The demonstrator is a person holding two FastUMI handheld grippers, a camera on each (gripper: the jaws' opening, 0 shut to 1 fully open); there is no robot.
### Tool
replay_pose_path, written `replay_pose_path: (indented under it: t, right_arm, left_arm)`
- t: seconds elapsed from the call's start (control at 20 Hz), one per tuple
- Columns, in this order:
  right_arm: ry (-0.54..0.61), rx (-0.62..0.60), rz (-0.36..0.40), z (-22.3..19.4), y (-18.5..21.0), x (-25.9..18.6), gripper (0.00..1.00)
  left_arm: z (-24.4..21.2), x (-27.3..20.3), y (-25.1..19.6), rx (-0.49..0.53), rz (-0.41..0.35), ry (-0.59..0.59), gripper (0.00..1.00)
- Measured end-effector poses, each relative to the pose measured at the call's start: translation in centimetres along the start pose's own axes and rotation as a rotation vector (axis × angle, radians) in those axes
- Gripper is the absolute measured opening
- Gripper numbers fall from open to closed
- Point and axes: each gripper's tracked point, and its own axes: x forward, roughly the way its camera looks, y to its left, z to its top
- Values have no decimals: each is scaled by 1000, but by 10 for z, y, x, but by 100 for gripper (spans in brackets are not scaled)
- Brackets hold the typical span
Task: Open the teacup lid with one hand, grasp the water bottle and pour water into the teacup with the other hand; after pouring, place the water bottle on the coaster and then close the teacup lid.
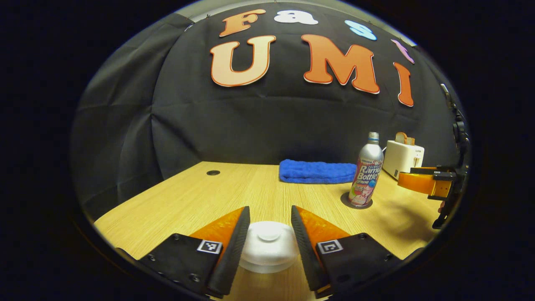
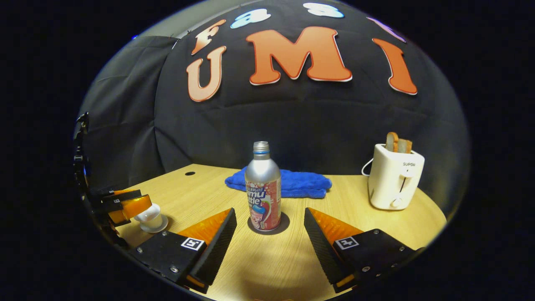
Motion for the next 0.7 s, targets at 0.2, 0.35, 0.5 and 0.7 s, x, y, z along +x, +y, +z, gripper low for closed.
replay_pose_path:
  t: [0.2, 0.35, 0.5, 0.7]
  right_arm:
    - [-81, -75, -59, 15, -10, -19, 98]
    - [-137, -107, -68, 34, -9, -37, 97]
    - [-190, -94, -83, 53, -8, -55, 98]
    - [-282, -64, -93, 81, -6, -80, 97]
  left_arm:
    - [36, -13, -10, -1, 10, -92, 89]
    - [72, -33, -20, 1, 2, -177, 92]
    - [106, -53, -31, -8, -18, -265, 91]
    - [135, -76, -42, 15, -26, -327, 91]
